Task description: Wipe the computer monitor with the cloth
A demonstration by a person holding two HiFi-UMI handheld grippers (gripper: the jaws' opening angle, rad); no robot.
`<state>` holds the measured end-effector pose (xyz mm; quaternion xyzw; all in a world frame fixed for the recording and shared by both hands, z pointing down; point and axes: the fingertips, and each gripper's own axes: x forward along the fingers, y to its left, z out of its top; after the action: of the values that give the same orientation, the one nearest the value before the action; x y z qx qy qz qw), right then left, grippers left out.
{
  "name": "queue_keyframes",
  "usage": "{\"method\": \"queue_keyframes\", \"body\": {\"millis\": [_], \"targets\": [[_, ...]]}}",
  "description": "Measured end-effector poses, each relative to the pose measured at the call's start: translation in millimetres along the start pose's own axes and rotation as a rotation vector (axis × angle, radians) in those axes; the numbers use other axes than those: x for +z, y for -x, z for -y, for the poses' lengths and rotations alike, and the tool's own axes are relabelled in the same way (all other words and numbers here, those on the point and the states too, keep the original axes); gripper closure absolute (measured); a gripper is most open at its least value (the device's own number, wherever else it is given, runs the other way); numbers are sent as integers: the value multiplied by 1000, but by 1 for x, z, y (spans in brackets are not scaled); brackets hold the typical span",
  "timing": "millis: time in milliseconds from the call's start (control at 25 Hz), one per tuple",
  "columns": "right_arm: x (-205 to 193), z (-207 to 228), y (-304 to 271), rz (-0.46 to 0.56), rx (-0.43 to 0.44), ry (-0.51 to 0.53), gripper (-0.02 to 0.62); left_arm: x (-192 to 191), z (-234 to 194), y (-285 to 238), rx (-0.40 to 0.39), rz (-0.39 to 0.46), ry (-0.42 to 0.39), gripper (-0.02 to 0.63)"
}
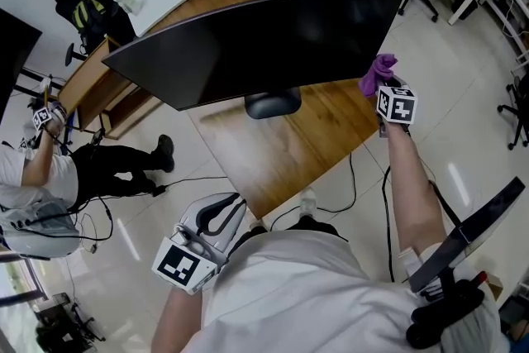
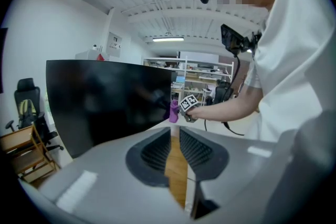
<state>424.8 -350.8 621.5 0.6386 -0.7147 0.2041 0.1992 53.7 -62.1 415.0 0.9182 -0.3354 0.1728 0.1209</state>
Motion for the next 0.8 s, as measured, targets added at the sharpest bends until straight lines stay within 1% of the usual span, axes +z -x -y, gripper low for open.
{"method": "queue_keyframes", "body": {"millis": [160, 360, 600, 800], "targets": [[-18, 0, -10, -34, -7, -16, 535, -2, -2, 5, 20, -7, 7, 532], [-36, 1, -18, -59, -18, -71, 535, -3, -7, 10, 38, -9, 25, 532], [-57, -8, -23, -89, -33, -142, 535, -6, -14, 13, 32, -8, 30, 532], [-59, -20, -22, -81, -35, -200, 535, -10, -19, 15, 26, -5, 39, 532]]}}
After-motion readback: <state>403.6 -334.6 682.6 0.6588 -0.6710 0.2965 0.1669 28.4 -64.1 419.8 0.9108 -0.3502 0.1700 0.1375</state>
